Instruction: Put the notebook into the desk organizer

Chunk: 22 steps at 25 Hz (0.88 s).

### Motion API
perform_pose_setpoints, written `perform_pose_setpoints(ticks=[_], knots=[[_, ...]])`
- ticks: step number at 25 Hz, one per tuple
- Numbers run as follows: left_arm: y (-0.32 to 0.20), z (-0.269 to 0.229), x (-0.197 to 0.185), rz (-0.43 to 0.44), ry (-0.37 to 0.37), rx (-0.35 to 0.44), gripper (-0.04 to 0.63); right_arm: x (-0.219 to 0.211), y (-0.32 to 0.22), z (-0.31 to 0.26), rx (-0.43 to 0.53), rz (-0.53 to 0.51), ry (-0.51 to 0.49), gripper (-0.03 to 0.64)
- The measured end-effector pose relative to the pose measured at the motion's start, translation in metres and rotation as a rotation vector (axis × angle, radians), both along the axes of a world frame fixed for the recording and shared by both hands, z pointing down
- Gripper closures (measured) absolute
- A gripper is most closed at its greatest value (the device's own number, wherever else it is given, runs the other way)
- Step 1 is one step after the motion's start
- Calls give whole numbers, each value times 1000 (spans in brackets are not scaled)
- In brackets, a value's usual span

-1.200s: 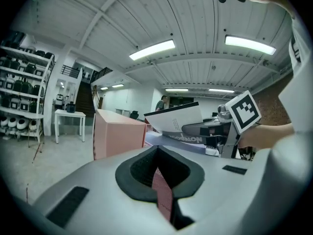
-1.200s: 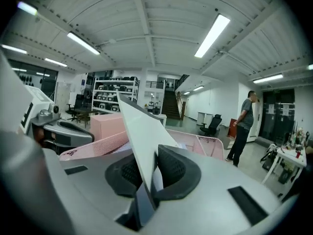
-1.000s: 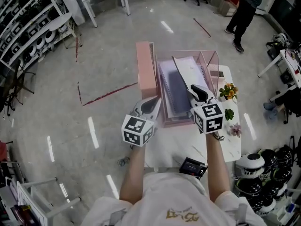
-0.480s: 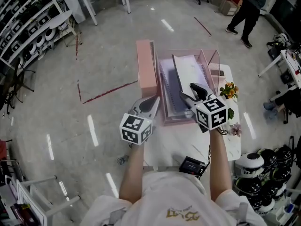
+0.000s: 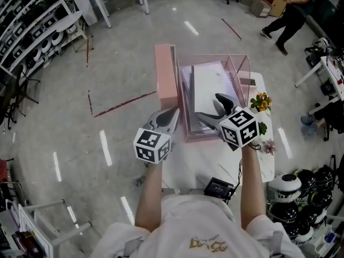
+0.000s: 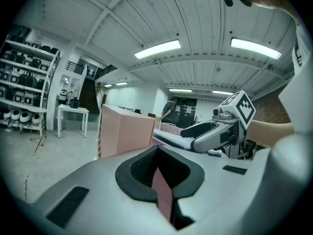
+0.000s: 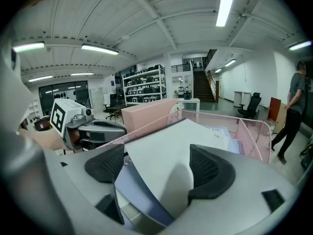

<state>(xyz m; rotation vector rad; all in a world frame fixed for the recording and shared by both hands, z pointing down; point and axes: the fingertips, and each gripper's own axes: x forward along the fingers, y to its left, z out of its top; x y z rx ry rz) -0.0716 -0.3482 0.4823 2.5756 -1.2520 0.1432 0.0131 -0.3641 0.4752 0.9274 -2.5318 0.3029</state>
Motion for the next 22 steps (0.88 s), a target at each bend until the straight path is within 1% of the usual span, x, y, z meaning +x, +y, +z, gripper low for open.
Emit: perform_pose_setpoints(ticks=[1,6,8,9,12,14,16,17,19,21,22], knots=[[0,-1,-2,-6,1,3,578,-1,1,1,6,-9,4,200],[0,-5,-4,-24,18,15,578,1,1,-2,25,8,-19,201],[-1,-11,-5,-48,32,40,578,3,-1,-4,54,21,-6,210],[-1,-13,-6,-56,38,47,578,5,-1,-5,70,30,1,227],[2,-11,-3,-30,53,11,578,8,-1,-7,106,59,5,257],[7,-10,-2,-16,54,4,578,13,1,-10,122,87,-4,318],[11,-14,-2,-25,49,26,578,21,3,-15,140,125,-36,404],[12,-17,-1,-31,58,39,578,25,3,-18,147,145,-59,438],[15,-24,-1,-35,105,61,578,33,7,-22,148,182,-112,505],[17,-32,-1,-38,156,68,578,39,14,-26,146,205,-161,604],[18,-36,-2,-36,167,72,580,41,18,-26,147,210,-179,604]])
